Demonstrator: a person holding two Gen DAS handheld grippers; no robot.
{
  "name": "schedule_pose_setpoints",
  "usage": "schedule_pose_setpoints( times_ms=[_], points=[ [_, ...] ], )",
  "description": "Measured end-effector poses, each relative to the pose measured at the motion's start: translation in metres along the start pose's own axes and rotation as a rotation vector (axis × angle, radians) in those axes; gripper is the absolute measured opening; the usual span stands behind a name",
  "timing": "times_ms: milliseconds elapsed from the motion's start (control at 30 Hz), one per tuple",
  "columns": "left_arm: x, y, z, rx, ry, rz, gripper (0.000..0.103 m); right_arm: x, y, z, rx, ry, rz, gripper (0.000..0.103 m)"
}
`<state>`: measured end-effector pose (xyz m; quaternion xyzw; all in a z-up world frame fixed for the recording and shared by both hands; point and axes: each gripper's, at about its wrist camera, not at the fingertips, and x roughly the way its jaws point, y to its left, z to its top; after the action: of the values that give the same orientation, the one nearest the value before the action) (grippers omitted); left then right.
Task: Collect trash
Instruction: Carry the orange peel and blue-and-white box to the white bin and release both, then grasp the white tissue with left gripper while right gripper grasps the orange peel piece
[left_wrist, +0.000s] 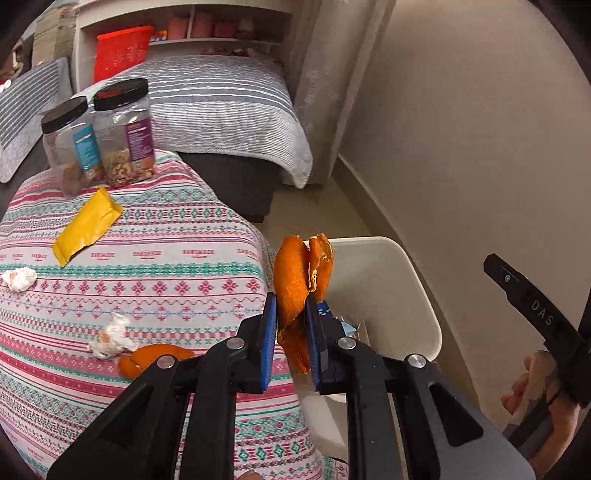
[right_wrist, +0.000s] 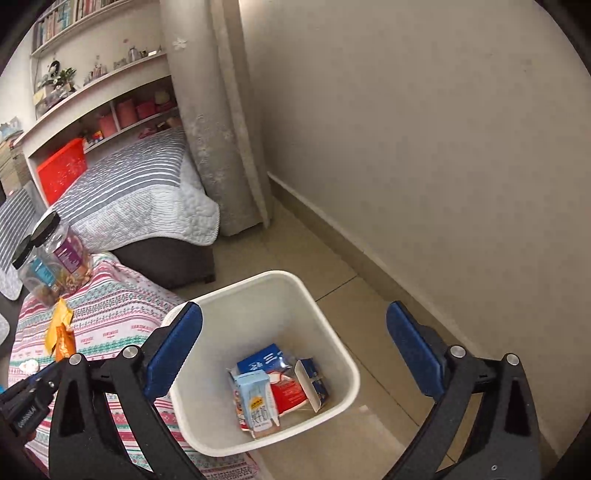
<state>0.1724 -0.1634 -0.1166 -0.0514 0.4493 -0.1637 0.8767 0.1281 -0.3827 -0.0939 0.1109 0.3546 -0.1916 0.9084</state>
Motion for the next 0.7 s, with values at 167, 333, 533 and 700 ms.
schedule_pose_setpoints(
  times_ms=[167,333,533,700],
  points=[
    [0.013,-0.026,0.0,0.027,0.006,-0.045,0.016,-0.005,-0.02,-0.002,0.008,-0.009,-0.033,0.096],
    [0.025,-0.052,0.0,0.078,0.021,-0.147,0.037,-0.006,-0.04,-0.005,0.028,0.003,-0.062,0.096],
    [0.016,-0.041,0.001,0.124,-0.024,-0.048,0.071,-0.008,-0.04,-0.007,0.033,0.018,-0.045,0.096],
    [0.013,0.003,0.01,0.11,0.071,0.063,0.072,-0.012,-0.005,-0.014,-0.046,0.03,0.014,0.096]
  ],
)
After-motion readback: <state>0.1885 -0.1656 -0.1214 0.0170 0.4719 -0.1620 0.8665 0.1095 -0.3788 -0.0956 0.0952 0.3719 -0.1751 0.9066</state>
